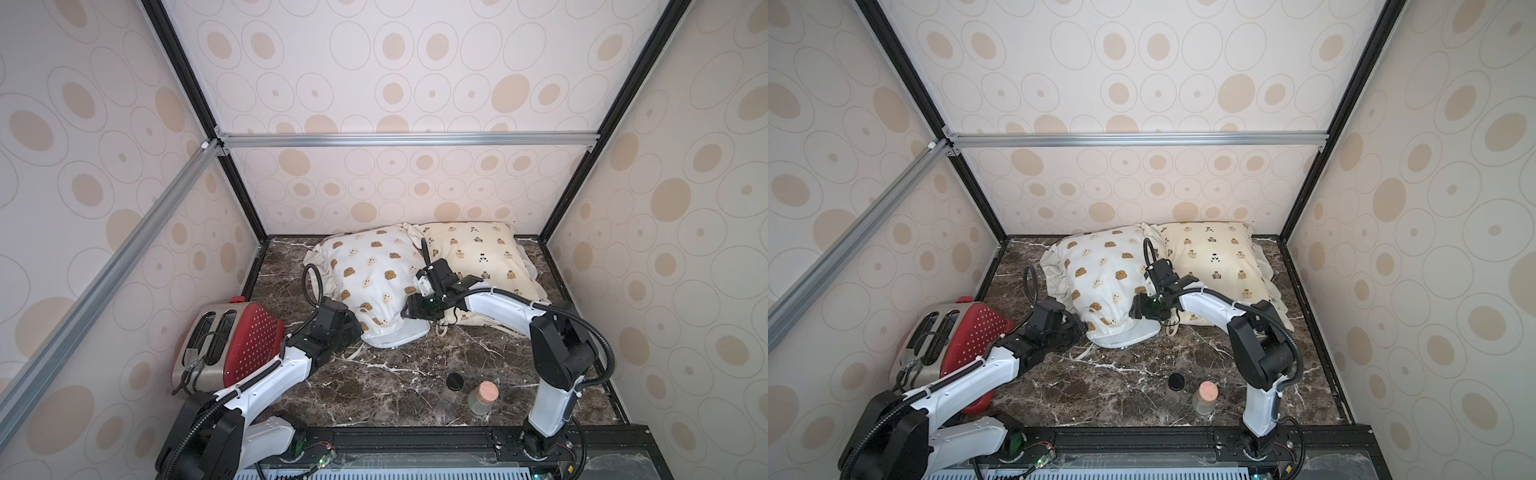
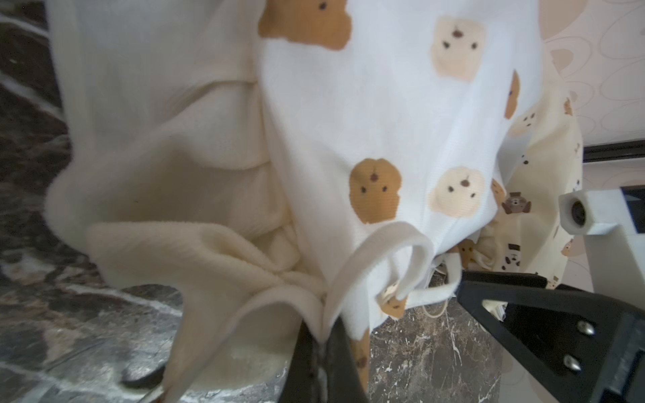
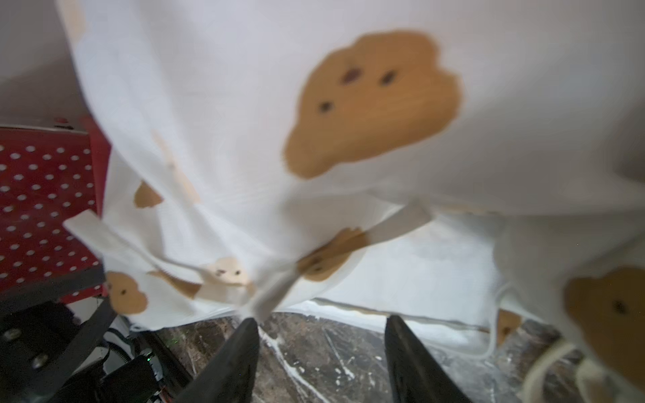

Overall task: Zip up pillowcases
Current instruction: Pick up the pillowcase from the center of the board, then zip the zipper on the pillowcase.

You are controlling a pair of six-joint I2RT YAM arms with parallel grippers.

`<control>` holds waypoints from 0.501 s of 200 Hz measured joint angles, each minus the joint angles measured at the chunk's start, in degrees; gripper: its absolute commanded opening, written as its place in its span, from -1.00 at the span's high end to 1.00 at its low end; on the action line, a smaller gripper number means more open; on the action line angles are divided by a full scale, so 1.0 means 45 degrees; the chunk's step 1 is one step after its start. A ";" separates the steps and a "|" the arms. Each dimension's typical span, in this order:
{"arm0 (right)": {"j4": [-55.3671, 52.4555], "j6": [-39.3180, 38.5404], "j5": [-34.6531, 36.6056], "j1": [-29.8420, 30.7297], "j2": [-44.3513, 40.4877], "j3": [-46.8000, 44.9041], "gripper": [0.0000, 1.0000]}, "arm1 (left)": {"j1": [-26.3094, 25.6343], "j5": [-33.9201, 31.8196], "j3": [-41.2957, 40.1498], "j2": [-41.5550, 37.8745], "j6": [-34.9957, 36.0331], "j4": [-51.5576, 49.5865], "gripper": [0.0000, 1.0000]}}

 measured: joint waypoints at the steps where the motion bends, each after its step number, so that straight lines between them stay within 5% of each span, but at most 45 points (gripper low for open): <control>1: 0.0000 0.0015 0.0000 0.0053 -0.0044 -0.0005 -0.21 | 0.0000 0.0005 0.0005 -0.0005 0.0005 0.0000 1.00; 100: -0.0029 0.1122 0.1205 0.3303 -0.0505 -0.0058 -0.24 | -0.0010 -0.0029 0.0005 -0.1025 0.0287 -0.0729 1.00</control>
